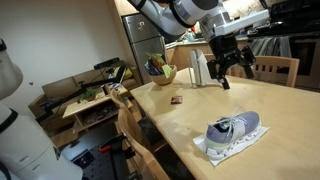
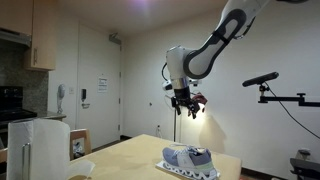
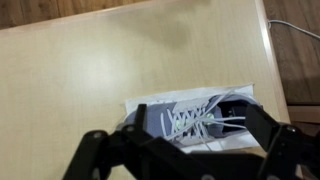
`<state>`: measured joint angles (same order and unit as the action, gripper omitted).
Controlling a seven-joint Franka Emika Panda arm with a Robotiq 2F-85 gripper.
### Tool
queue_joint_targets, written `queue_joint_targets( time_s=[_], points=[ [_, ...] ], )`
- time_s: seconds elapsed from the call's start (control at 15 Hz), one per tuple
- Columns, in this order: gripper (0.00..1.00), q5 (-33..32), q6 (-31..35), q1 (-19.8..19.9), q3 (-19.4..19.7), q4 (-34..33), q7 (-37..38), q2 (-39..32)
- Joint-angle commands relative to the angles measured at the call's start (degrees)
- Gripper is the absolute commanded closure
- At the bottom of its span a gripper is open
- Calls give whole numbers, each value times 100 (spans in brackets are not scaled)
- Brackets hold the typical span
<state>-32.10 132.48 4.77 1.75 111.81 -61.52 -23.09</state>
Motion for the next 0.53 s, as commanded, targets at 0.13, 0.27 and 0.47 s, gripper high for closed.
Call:
queue_joint_targets(
  time_s=[0.13, 0.27, 0.47],
  points=[
    [0, 345, 30, -68, -125, -32, -56, -22],
    [0, 395, 30, -78, -157, -32, -64, -22],
    [0, 400, 30, -77, -156, -33, -66, -22]
  ],
)
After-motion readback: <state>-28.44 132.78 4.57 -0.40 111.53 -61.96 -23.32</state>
